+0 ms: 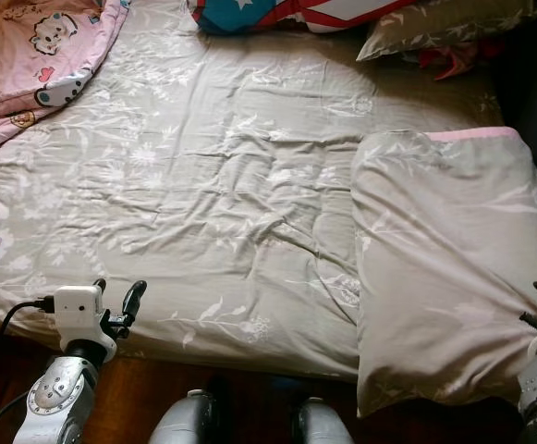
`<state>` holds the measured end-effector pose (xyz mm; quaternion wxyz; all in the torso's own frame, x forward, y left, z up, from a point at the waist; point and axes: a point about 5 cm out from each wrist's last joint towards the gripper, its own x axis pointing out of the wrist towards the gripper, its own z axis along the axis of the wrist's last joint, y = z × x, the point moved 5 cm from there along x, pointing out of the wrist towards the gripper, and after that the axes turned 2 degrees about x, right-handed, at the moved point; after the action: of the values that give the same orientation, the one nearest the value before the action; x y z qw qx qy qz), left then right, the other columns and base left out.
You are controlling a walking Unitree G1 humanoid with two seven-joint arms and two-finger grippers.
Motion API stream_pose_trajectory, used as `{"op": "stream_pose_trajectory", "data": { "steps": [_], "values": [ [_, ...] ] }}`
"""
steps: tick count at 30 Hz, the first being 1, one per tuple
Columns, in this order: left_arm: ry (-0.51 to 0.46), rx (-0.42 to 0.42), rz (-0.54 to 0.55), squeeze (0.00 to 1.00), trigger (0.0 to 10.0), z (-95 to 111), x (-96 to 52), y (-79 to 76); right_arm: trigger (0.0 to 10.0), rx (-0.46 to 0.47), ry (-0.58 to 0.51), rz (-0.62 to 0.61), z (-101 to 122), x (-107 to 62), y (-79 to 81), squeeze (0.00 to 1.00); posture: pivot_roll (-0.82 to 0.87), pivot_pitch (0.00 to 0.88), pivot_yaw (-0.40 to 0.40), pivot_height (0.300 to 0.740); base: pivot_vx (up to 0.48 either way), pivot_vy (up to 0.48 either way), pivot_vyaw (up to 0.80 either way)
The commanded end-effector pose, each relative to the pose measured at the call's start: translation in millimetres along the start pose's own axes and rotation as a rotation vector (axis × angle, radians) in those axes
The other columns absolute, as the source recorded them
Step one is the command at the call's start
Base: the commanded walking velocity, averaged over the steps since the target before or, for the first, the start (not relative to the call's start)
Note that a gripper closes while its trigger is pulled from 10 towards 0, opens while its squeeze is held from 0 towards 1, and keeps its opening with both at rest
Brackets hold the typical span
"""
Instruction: Clean up the room
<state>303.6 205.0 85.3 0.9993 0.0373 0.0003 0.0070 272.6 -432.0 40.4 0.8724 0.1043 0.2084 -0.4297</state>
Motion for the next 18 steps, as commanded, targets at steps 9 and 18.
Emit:
{"op": "stream_pose_trajectory", "data": {
  "steps": [9,18],
  "values": [
    [0.047,0.027,0.001,0.00,10.0,-14,-6.8,2.8,10.0,-0.016,0.068,-0.049,-23,-2.0,-12.2,0.00,-0.04,0.288,0.026,0.740,0.000,0.000,0.00],
    [0.052,0.021,0.002,0.00,10.0,-16,-5.7,1.4,10.0,-0.063,-0.063,0.080,-3,-3.6,16.2,1.00,-0.04,0.283,0.024,0.740,0.000,0.000,0.00]
  ]
}}
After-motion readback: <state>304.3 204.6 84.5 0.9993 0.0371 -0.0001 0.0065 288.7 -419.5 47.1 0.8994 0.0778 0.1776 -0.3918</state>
